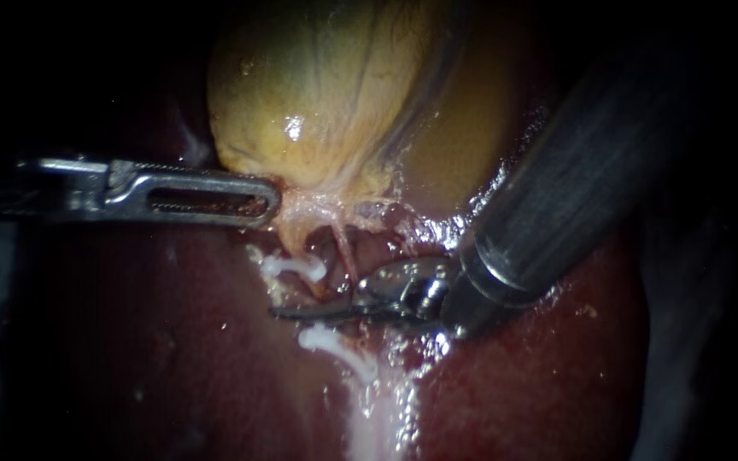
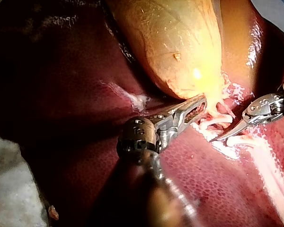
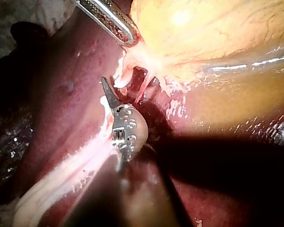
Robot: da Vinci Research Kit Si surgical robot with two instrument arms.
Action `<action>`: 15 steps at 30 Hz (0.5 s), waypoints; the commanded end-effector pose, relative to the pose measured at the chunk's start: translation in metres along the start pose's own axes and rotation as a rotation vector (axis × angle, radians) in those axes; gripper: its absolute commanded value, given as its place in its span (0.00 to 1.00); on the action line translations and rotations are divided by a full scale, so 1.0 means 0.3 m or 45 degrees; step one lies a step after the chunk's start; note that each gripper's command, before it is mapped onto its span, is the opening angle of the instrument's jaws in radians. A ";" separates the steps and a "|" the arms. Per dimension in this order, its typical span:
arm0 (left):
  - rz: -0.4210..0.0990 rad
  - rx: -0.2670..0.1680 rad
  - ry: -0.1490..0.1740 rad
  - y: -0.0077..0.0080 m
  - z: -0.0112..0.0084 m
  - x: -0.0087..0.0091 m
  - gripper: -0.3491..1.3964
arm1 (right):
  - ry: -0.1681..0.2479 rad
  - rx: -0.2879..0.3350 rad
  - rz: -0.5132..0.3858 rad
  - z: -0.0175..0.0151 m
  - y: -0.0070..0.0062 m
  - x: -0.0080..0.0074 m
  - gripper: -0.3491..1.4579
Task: Go back from the cut left tube
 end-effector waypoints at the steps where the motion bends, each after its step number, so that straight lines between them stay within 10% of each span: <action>1: 0.000 -0.001 0.001 0.0002 0.0001 0.0000 0.00 | 0.000 0.000 0.000 0.000 0.0000 0.0001 0.00; 15: -0.001 -0.011 0.002 0.0022 -0.0004 -0.0007 0.00 | -0.018 -0.007 -0.002 0.002 -0.0004 -0.0006 0.00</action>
